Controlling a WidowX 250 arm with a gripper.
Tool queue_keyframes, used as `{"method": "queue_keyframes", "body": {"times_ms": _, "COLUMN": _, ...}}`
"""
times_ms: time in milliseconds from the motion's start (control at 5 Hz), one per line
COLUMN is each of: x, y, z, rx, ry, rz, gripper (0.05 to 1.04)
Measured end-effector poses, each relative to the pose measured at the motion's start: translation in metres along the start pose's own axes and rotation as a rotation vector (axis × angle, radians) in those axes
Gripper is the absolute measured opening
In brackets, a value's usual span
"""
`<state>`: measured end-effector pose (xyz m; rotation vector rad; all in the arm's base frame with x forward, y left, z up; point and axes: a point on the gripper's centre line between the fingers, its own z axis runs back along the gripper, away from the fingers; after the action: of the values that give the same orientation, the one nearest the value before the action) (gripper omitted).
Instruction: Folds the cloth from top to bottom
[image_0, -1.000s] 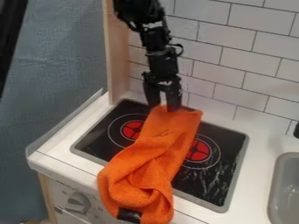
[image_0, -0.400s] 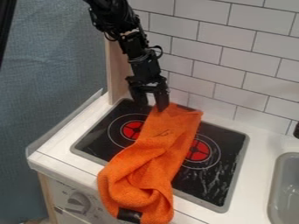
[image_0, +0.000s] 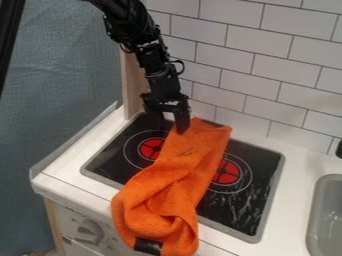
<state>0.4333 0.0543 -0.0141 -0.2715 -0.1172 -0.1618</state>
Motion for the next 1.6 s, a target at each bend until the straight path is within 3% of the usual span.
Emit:
{"method": "queue_keyframes", "body": {"times_ms": 200, "x": 0.008, "y": -0.002, "z": -0.003, "rx": 0.013, "ry": -0.015, "rz": 0.006, "gripper": 0.943}}
{"method": "queue_keyframes", "body": {"times_ms": 600, "x": 0.01, "y": -0.002, "z": -0.007, "rx": 0.027, "ry": -0.011, "rz": 0.003, "gripper": 0.344}}
{"method": "queue_keyframes", "body": {"times_ms": 800, "x": 0.011, "y": -0.007, "z": -0.008, "rx": 0.027, "ry": -0.007, "rz": 0.0, "gripper": 0.135}}
{"method": "queue_keyframes", "body": {"times_ms": 1000, "x": 0.012, "y": -0.014, "z": -0.01, "rx": 0.025, "ry": 0.002, "rz": -0.016, "gripper": 0.049}}
{"method": "queue_keyframes", "body": {"times_ms": 1600, "x": 0.032, "y": -0.047, "z": 0.002, "rx": 0.053, "ry": 0.035, "rz": -0.171, "gripper": 0.048}}
